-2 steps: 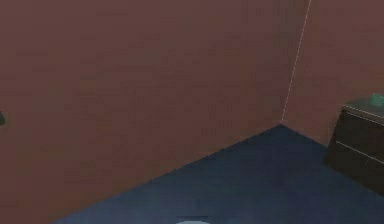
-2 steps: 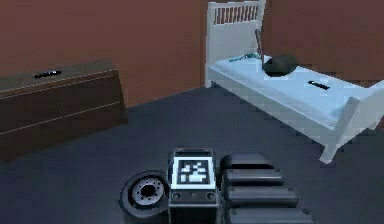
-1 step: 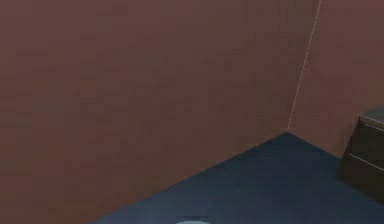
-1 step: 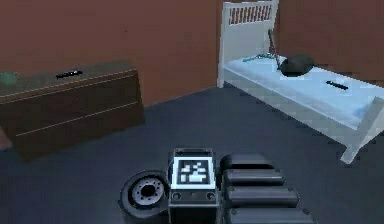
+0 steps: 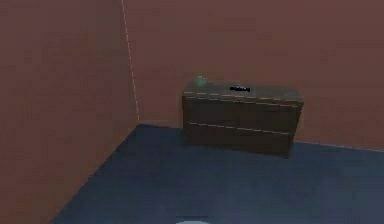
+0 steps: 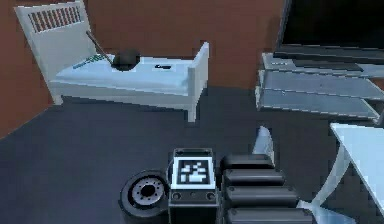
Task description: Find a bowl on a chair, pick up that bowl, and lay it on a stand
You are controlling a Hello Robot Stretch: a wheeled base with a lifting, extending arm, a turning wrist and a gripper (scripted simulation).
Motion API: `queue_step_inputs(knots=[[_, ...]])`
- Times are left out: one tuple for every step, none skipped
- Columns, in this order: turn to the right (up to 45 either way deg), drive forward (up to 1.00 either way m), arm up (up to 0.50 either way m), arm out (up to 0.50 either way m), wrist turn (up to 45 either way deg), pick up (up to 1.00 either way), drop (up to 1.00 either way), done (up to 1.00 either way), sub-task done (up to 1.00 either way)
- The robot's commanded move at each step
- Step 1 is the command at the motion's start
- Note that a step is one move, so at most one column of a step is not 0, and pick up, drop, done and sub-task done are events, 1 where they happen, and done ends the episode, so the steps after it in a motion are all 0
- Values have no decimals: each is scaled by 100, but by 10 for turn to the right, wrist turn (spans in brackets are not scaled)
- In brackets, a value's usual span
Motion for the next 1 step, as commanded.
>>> queue_step_inputs(knots=[[390,0,0,0,0,0,0,0,0]])
